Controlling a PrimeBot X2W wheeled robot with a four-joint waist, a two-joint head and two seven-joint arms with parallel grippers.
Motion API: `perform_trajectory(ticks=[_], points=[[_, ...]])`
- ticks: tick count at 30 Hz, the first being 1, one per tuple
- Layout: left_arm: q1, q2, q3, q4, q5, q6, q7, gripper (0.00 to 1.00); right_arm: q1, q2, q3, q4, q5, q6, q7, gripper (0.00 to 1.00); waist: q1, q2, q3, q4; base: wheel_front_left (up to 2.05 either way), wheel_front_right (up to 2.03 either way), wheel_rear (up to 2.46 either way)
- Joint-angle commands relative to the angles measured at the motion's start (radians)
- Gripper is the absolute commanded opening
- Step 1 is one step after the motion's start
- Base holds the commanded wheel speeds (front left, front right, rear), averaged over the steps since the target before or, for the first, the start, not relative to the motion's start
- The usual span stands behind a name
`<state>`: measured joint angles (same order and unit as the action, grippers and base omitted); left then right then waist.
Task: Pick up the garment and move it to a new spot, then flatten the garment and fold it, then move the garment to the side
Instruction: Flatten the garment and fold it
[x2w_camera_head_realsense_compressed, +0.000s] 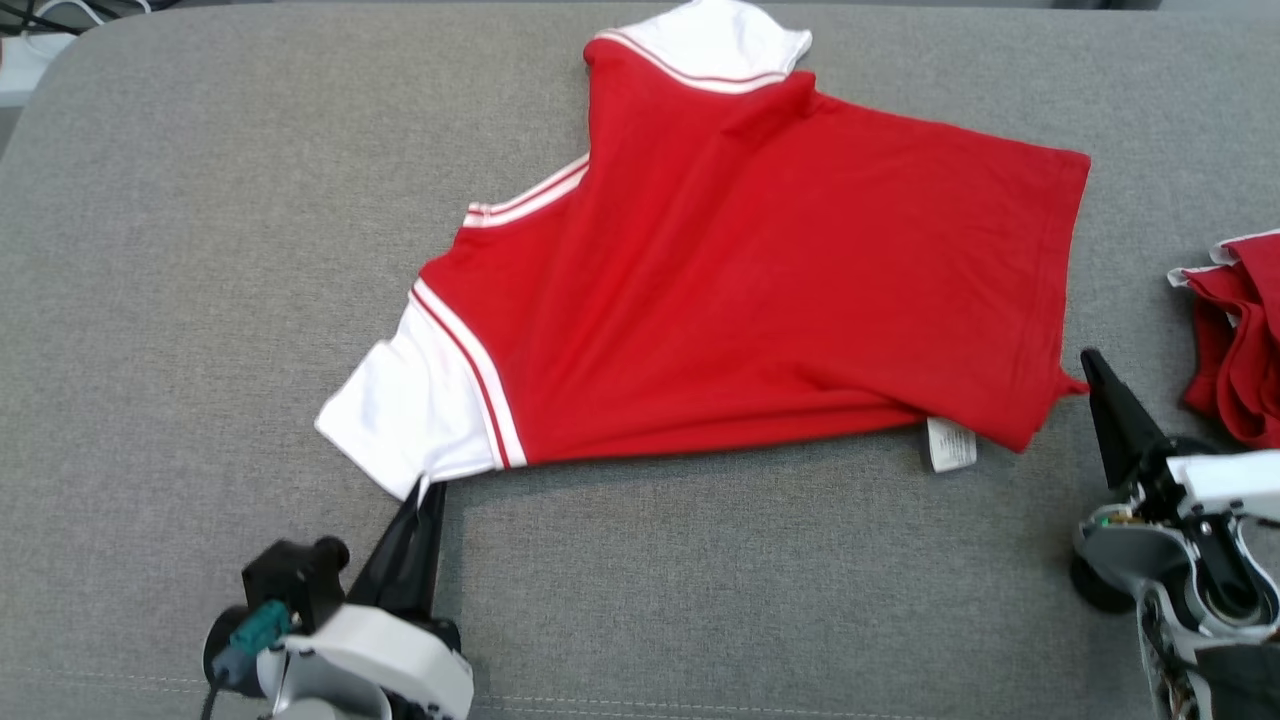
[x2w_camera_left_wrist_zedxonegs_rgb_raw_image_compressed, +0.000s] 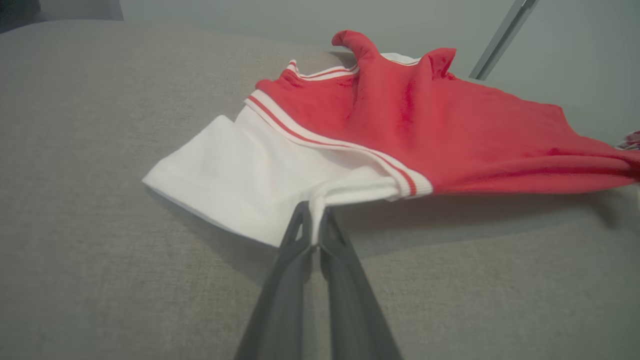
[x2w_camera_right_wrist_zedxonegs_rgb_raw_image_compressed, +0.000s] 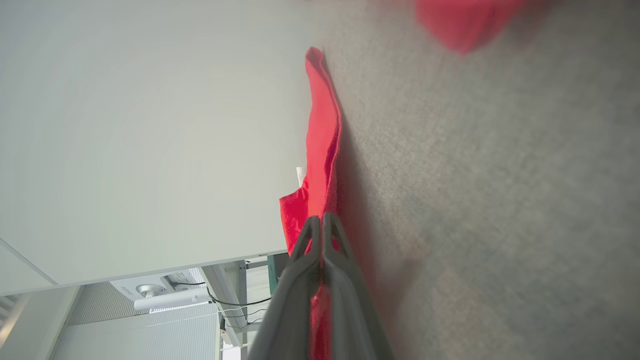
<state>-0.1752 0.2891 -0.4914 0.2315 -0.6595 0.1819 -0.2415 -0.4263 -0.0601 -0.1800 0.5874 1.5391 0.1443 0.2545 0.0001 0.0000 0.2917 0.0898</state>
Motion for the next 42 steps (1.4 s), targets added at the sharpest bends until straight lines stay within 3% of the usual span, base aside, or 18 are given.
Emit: perform_trajectory(ticks=[1, 5, 13, 19, 23, 24, 25, 26, 29, 32, 36, 38, 42], points=[[0.013, 0.044, 0.034, -0.038, 0.01, 0.022, 0.004, 0.0, 0.121, 0.009, 0.017, 0.028, 0.012, -0.014, -0.005, 0.0, -0.0001, 0.0, -0.007, 0.005, 0.0, 0.0, 0.0], [0.085, 0.065, 0.0, -0.126, 0.033, 0.06, 0.048, 0.0, 0.231, 0.009, 0.058, 0.017, 0.119, -0.014, -0.006, 0.0, -0.0001, 0.0, -0.031, 0.003, 0.0, 0.0, 0.0], [0.183, 0.093, -0.027, -0.246, 0.026, 0.114, 0.128, 0.0, 0.396, 0.01, 0.206, -0.006, 0.343, -0.014, -0.106, 0.0, -0.0001, 0.0, -0.084, -0.008, 0.0, 0.0, 0.0], [0.241, 0.123, -0.01, -0.298, 0.001, 0.153, 0.177, 0.0, 0.463, 0.004, 0.327, -0.049, 0.432, -0.014, -0.182, 0.0, -0.0001, 0.0, -0.111, -0.012, 0.0, 0.0, 0.0], [0.263, 0.138, -0.007, -0.313, -0.022, 0.153, 0.206, 0.0, 0.467, -0.048, 0.415, -0.106, 0.472, -0.014, -0.259, 0.0, -0.0001, 0.0, -0.121, -0.013, 0.0, 0.0, 0.0], [0.262, 0.137, -0.006, -0.314, -0.027, 0.15, 0.208, 0.2, 0.467, -0.063, 0.433, -0.118, 0.479, -0.014, -0.276, 0.1, -0.0001, 0.0, -0.122, -0.011, 0.0, 0.0, 0.0], [0.262, 0.134, -0.001, -0.314, -0.035, 0.149, 0.206, 0.89, 0.467, -0.077, 0.448, -0.133, 0.488, -0.014, -0.294, 0.76, -0.0001, 0.0, -0.122, -0.01, 0.0, 0.0, 0.0], [0.26, 0.134, 0.003, -0.313, -0.035, 0.148, 0.199, 1.0, 0.467, -0.097, 0.464, -0.151, 0.491, -0.014, -0.314, 1.0, -0.0001, 0.0, -0.122, -0.009, 0.0, 0.0, 0.0], [0.258, 0.129, 0.003, -0.315, -0.048, 0.135, 0.198, 1.0, 0.465, -0.139, 0.48, -0.198, 0.493, -0.014, -0.374, 1.0, -0.0001, 0.0, -0.123, -0.008, 0.0, 0.0, 0.0], [0.256, 0.137, 0.013, -0.33, -0.048, 0.135, 0.189, 1.0, 0.468, -0.237, 0.499, -0.296, 0.42, -0.014, -0.477, 1.0, -0.0001, 0.0, -0.129, -0.008, 0.0, 0.0, 0.0], [0.255, 0.161, 0.053, -0.386, -0.033, 0.157, 0.154, 1.0, 0.471, -0.363, 0.459, -0.406, 0.17, -0.014, -0.515, 1.0, -0.0001, 0.0, -0.14, -0.013, 0.0, 0.0, 0.0], [0.25, 0.165, 0.088, -0.429, -0.012, 0.19, 0.116, 1.0, 0.467, -0.363, 0.369, -0.441, -0.008, -0.014, -0.516, 1.0, -0.0001, 0.0, -0.15, -0.017, 0.0, 0.0, 0.0], [0.235, 0.199, 0.157, -0.48, 0.006, 0.218, 0.073, 1.0, 0.452, -0.303, 0.267, -0.529, -0.379, -0.014, -0.516, 1.0, -0.0001, 0.0, -0.173, -0.021, 0.0, 0.0, 0.0]])
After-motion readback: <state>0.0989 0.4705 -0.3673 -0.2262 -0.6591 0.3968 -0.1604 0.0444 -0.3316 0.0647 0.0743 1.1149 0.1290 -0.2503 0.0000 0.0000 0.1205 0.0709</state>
